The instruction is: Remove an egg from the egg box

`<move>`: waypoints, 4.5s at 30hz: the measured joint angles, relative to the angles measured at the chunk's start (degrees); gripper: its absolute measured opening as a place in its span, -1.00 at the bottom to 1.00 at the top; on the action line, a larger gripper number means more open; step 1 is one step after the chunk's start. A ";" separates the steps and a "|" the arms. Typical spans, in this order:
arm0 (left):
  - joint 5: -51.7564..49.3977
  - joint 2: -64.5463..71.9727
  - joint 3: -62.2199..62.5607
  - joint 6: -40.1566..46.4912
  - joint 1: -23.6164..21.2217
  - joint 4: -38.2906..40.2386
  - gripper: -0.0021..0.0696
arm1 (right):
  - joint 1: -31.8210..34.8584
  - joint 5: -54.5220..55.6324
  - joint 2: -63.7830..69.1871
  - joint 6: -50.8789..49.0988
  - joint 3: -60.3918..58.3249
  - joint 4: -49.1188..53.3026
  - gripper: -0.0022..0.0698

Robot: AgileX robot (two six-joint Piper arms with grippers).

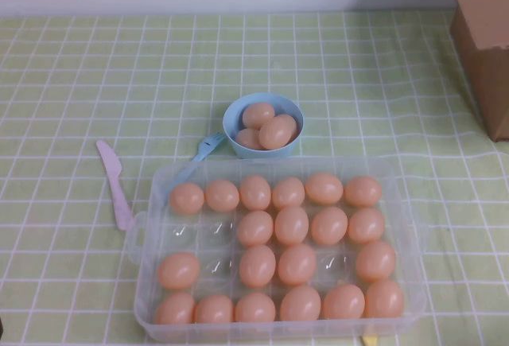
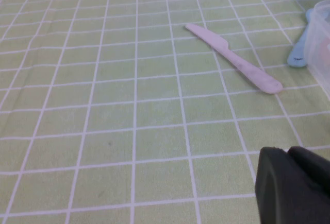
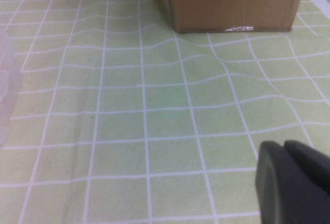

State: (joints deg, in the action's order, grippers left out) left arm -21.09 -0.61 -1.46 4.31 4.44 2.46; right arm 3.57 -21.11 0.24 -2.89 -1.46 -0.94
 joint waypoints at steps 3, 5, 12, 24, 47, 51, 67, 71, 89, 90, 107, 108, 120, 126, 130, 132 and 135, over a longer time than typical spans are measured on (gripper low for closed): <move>0.00 0.00 0.00 0.00 0.00 0.00 -0.96 | 0.00 0.00 0.00 0.00 0.00 0.00 -0.99; 0.00 0.00 0.00 0.00 0.00 0.00 -0.96 | 0.00 0.00 0.00 0.00 0.00 0.00 -0.99; 0.00 0.00 0.00 0.00 0.00 0.00 -0.95 | 0.00 0.00 0.00 0.00 0.00 0.00 -0.99; 0.00 0.00 0.00 0.00 0.00 0.00 -0.95 | 0.00 0.00 0.00 0.00 0.00 0.00 -0.99; 0.00 0.00 0.00 0.09 0.00 0.09 -0.95 | 0.00 13.42 0.00 4.57 0.00 -63.24 -0.99; 0.00 0.00 0.00 0.09 0.00 0.09 -0.95 | 0.00 13.07 0.00 7.62 0.00 -63.35 -0.99; 0.00 0.00 0.00 0.09 0.00 0.09 -0.95 | 0.00 -4.37 30.42 34.86 25.56 -49.04 -0.99; 0.00 0.00 0.00 0.09 0.00 0.09 -0.95 | 0.00 -4.34 38.98 37.93 30.64 -52.86 -0.99; 0.00 0.00 0.00 0.09 0.00 0.09 -0.96 | -18.17 -38.54 78.62 45.47 65.48 -19.91 -0.99; 0.00 0.00 0.00 0.09 0.00 0.09 -0.96 | -19.86 -38.81 80.61 44.51 67.02 -17.61 -0.99; 0.00 0.00 0.00 0.09 0.00 -1.37 -0.95 | -28.98 -40.79 101.27 42.14 81.57 -13.80 0.31; 0.00 0.00 0.00 0.09 0.00 -1.51 -0.95 | -29.15 -40.90 101.75 42.81 81.57 -13.38 0.39; 0.00 0.00 0.00 0.09 0.00 -1.54 -0.96 | -31.06 -40.12 103.36 46.12 81.66 -8.87 0.54; 0.00 0.00 0.00 0.09 0.00 -1.54 -0.96 | -31.06 -36.55 104.70 46.02 81.66 -7.95 0.54; 0.00 0.00 0.00 0.09 0.00 -1.78 -0.95 | -31.06 -36.18 107.11 46.02 81.66 -7.59 0.54; 0.00 0.00 0.00 0.09 0.00 -1.78 -0.96 | -31.06 -35.92 107.83 46.02 81.66 -7.27 0.54; 0.00 0.00 0.00 0.09 0.00 -1.81 -0.95 | -31.10 -35.37 108.71 46.02 81.66 -7.26 0.54</move>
State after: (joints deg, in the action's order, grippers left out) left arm -21.09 -0.61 -1.46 4.40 4.44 0.66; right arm -27.53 -56.48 108.95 43.14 80.20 -8.20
